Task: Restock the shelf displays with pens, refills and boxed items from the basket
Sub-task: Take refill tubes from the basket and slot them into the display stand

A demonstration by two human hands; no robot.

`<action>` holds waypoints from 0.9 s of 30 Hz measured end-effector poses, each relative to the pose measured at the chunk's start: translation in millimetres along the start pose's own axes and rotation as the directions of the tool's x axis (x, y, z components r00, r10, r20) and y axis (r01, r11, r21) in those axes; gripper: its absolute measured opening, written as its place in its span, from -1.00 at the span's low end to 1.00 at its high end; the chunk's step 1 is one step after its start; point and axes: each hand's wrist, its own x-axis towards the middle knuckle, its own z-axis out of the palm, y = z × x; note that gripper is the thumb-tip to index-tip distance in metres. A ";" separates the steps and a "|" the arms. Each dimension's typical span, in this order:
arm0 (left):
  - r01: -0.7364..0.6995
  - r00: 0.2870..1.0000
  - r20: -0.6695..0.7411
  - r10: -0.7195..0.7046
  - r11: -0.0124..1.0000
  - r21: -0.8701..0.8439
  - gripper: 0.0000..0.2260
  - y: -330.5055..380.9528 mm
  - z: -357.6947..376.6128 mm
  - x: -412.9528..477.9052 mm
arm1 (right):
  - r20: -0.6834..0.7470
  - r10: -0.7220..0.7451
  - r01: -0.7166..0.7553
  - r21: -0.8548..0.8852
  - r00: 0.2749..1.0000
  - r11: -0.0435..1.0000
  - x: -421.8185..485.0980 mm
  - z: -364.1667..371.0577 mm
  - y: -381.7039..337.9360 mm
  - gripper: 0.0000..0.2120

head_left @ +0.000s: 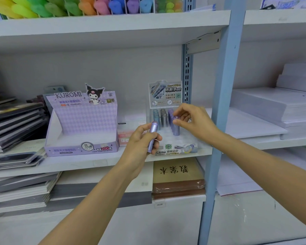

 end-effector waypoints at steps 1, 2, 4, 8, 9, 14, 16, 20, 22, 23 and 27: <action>-0.005 1.000 0.006 0.005 1.000 0.007 -0.79 0.1 -0.3 -0.7 | -0.004 -0.003 0.002 -0.040 1.000 0.999 -1.0 2.1 2.8 -0.85; -0.013 1.000 0.015 0.012 1.000 0.014 -0.77 0.5 -0.9 -1.7 | 0.000 0.003 -0.003 -0.086 1.000 0.996 -2.6 4.5 5.2 -0.86; -0.026 0.999 0.031 0.026 0.999 0.022 -0.77 1.2 -2.0 -3.5 | 0.003 0.027 -0.027 -0.130 1.000 0.991 -5.8 8.0 8.9 -0.87; -0.048 0.998 0.047 0.046 0.998 0.045 -0.75 1.2 -3.1 -6.0 | -0.002 0.060 -0.060 -0.117 0.998 0.991 -5.2 4.4 6.0 -0.91; -0.053 0.997 0.052 0.051 0.997 0.048 -0.76 0.9 -2.4 -6.7 | -0.017 0.064 -0.065 -0.087 0.998 0.994 -4.5 1.7 2.9 -0.89; -0.107 0.994 0.044 0.103 0.990 0.094 -0.79 0.1 3.2 -5.3 | 0.030 0.134 -0.137 0.286 0.991 0.948 -5.1 -11.5 -29.4 -0.76; -0.124 0.992 0.043 0.120 0.985 0.116 -0.77 1.5 7.2 -4.9 | 0.170 0.123 -0.180 0.381 0.978 0.907 -7.3 -10.6 -41.8 -0.76; -0.182 0.983 0.003 0.185 0.964 0.191 -0.74 0.7 15.8 -5.7 | 0.217 0.057 -0.142 0.405 0.975 0.903 -11.8 -6.2 -48.8 -0.89; -0.308 0.935 -0.003 0.355 0.813 0.494 -0.75 -3.6 13.9 -8.0 | 0.123 0.066 -0.111 0.414 0.990 0.904 -10.0 -9.6 -43.9 -0.90; -0.375 0.888 0.062 0.456 0.640 0.671 -0.75 -6.2 10.8 -10.4 | 0.057 0.074 -0.090 0.393 0.996 0.915 -8.7 -12.8 -40.6 -0.90; -0.488 0.817 0.423 0.392 0.079 0.869 -0.65 -20.7 0.8 -20.3 | -0.102 0.015 -0.004 0.115 0.995 0.993 -7.5 -24.3 -22.4 -0.94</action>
